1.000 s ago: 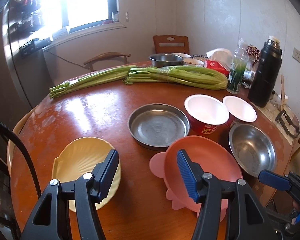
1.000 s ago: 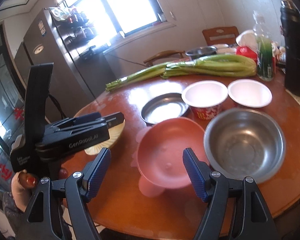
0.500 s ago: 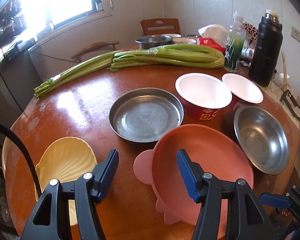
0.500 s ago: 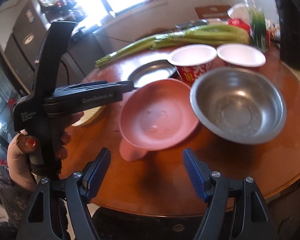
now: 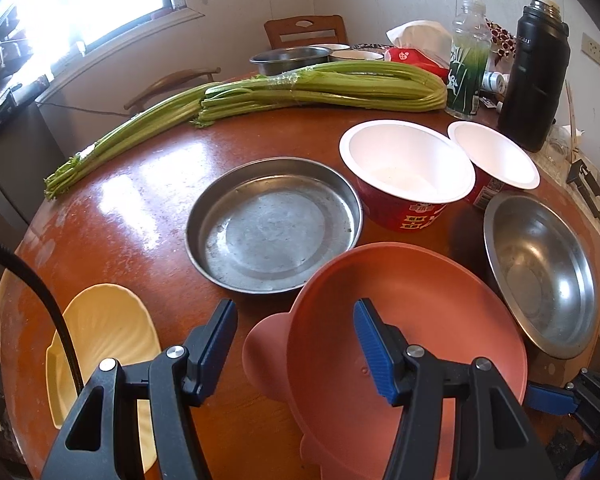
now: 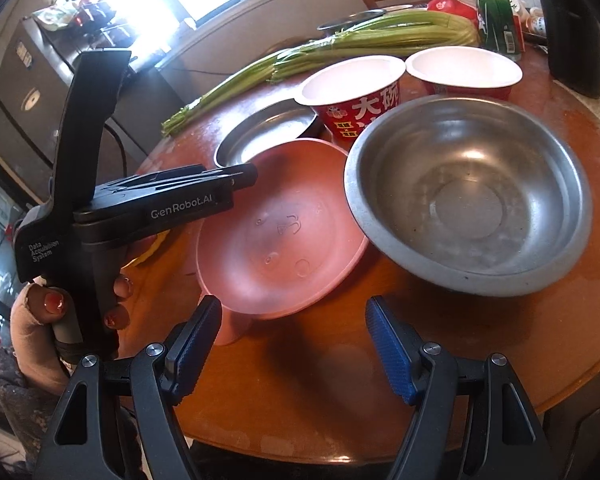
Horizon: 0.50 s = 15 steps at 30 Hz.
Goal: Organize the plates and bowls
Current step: 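Grasp the pink eared plate rim with the left gripper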
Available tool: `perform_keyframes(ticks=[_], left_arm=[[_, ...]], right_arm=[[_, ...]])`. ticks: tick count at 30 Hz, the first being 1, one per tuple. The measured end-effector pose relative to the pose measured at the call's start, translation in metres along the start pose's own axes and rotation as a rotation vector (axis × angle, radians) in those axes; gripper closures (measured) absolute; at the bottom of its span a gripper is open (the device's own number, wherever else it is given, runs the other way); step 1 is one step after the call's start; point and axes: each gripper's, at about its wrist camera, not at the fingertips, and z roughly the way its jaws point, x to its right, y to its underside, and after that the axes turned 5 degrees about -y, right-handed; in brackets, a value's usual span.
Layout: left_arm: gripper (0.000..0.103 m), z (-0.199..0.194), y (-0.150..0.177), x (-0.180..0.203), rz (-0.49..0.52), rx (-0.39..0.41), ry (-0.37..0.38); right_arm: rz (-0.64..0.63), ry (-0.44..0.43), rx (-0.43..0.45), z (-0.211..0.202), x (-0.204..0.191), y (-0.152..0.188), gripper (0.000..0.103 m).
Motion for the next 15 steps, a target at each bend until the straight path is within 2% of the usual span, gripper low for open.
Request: perform_keyframes(ticks=[8, 15], left_arm=[[0.043, 0.0067, 0.0003, 0.0021, 0.008, -0.017, 0.037], [0.043, 0.0071, 0.0028, 0.0057, 0.028, -0.016, 0.024]], right_arm=[[-0.027, 0.027, 0.022, 0.005, -0.0067, -0.0051, 0.027], [-0.063, 0.034, 0.036, 0.0103, -0.0094, -0.0081, 0.027]])
